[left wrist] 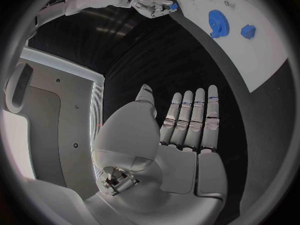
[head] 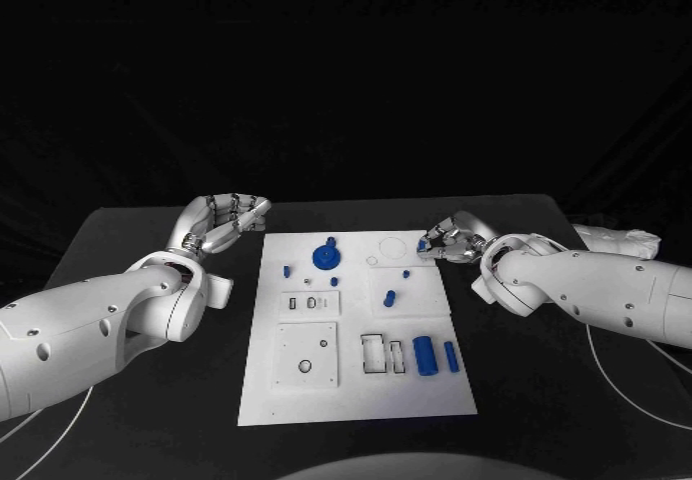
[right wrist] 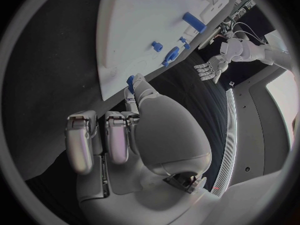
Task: Assemble the parts on the task board
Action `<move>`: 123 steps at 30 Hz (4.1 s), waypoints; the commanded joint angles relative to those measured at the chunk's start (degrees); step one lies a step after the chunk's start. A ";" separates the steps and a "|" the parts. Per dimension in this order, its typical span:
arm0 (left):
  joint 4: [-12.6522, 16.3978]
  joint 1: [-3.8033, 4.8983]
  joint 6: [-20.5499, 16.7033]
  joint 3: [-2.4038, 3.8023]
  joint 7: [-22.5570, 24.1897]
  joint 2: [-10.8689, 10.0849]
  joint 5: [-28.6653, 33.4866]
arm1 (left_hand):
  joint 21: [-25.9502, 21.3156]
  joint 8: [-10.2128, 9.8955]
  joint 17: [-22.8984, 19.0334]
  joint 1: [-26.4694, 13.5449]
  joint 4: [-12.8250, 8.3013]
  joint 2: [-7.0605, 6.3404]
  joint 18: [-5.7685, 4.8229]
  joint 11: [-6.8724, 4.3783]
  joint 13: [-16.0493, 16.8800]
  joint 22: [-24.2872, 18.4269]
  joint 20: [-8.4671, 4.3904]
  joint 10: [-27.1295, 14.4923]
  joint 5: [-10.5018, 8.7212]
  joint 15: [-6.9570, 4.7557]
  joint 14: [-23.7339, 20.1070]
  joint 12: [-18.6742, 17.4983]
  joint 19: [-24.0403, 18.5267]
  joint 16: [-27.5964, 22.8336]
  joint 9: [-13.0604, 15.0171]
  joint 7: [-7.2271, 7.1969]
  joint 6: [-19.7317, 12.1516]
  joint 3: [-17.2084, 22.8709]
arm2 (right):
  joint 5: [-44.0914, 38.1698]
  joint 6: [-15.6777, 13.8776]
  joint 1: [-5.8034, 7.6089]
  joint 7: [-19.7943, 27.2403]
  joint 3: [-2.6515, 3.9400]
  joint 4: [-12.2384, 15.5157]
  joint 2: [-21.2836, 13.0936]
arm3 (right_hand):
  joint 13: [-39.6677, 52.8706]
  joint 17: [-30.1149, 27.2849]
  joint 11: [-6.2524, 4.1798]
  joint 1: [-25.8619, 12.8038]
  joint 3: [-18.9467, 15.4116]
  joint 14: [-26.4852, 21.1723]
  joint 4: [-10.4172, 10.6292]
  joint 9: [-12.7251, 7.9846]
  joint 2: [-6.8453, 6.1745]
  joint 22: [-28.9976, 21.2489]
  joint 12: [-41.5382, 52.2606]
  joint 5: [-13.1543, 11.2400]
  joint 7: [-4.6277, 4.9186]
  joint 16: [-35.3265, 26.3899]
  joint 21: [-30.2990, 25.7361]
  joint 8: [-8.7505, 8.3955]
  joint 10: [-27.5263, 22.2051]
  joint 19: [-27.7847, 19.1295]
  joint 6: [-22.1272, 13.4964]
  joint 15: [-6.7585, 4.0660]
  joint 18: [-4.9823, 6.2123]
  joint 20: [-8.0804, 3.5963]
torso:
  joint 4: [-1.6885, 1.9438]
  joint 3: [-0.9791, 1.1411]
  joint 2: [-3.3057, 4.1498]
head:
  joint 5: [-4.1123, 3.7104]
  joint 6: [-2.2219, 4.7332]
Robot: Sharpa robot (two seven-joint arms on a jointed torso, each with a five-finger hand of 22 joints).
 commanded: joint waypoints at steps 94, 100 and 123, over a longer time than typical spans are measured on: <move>0.00 -0.04 0.29 0.00 0.44 0.58 -0.25 | -0.58 0.48 0.35 2.13 -0.01 0.55 0.67 -0.13 -0.01 -0.32 0.20 0.36 1.41 0.06 -0.48 -0.52 0.19 -0.35 0.21 0.67 -0.32 -0.81 | -14.38 2.87 -1.97 -15.46 0.11 9.66 16.33 | 15.02 15.07 1.88 0.37 -1.32 5.97 -1.58 -0.77 -0.21 15.09 -0.17 3.00 1.02 0.23 0.26 -2.04 6.14 5.89 0.70 1.82 -0.81 1.67 | -0.10 -0.06 0.05 | 4.97 -3.59; -0.04 -0.04 0.32 0.00 0.42 0.57 -0.25 | -0.59 0.49 0.35 2.14 0.00 0.56 0.67 -0.13 -0.01 -0.33 0.20 0.36 1.45 0.06 -0.48 -0.53 0.20 -0.36 0.21 0.67 -0.32 -0.83 | -14.80 2.59 -2.24 -15.66 0.11 9.64 16.42 | 15.02 15.07 1.85 0.09 -1.50 5.97 -1.56 -0.91 -0.40 15.09 -0.17 3.09 1.08 0.23 0.26 -2.34 6.14 5.89 0.40 1.82 -0.81 1.71 | -0.14 -0.06 0.06 | 4.91 -3.56; -0.06 -0.05 0.37 -0.01 0.45 0.46 -0.25 | -0.62 0.50 0.40 2.25 0.02 0.61 0.67 -0.12 -0.01 -0.36 0.20 0.36 1.73 0.06 -0.51 -0.56 0.21 -0.37 0.22 0.68 -0.35 -0.95 | -15.64 2.50 -2.61 -15.90 0.11 9.62 16.21 | 15.02 15.07 2.56 -2.14 -3.36 5.97 -1.31 -2.51 -3.05 15.09 -0.17 1.61 2.24 0.23 0.26 -3.13 6.14 5.89 -4.96 2.38 -0.81 2.21 | -0.16 -0.06 0.07 | 4.84 -3.48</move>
